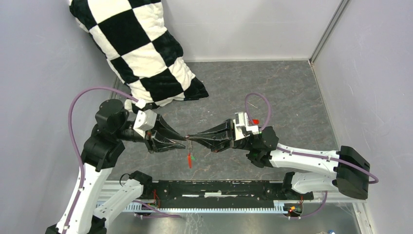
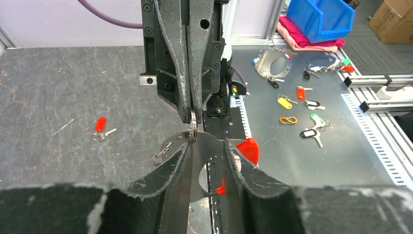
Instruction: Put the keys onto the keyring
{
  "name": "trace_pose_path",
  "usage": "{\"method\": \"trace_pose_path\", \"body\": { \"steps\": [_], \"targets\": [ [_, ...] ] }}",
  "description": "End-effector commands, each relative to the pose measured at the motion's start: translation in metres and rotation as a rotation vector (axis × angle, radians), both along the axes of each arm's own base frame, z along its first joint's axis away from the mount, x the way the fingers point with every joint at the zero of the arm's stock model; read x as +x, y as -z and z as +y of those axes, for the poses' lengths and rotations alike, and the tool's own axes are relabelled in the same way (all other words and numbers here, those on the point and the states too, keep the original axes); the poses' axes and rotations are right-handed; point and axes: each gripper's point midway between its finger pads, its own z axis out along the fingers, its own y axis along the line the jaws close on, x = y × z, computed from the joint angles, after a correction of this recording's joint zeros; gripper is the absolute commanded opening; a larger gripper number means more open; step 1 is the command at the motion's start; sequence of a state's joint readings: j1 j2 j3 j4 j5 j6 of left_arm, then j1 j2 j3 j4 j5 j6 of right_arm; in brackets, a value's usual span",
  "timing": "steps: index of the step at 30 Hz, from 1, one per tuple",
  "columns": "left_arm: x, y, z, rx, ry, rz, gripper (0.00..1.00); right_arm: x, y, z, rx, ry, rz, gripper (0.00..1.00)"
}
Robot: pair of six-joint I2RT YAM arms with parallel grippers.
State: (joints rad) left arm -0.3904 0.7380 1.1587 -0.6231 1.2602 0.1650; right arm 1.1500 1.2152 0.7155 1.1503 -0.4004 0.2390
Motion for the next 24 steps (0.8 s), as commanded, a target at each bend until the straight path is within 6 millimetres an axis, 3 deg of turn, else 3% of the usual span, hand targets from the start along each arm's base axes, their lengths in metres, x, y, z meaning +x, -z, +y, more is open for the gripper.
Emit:
{"method": "trace_pose_path", "body": {
  "steps": [1, 10, 17, 24],
  "targets": [
    [-0.008, -0.002, 0.002, 0.003, 0.044, -0.072, 0.34, -0.005, -0.018, -0.009, 0.059, -0.017, -0.024, 0.01],
    [0.012, -0.001, 0.0, 0.001, -0.053, -0.121, 0.22, -0.006, -0.016, -0.003, 0.048, -0.047, -0.014, 0.01],
    [0.015, -0.001, 0.001, -0.021, -0.088, -0.128, 0.24, -0.006, -0.017, 0.002, 0.046, -0.067, -0.005, 0.01],
    [0.02, 0.004, 0.002, -0.009, -0.124, -0.12, 0.32, -0.006, -0.018, 0.004, 0.048, -0.072, -0.001, 0.01]
  ]
}}
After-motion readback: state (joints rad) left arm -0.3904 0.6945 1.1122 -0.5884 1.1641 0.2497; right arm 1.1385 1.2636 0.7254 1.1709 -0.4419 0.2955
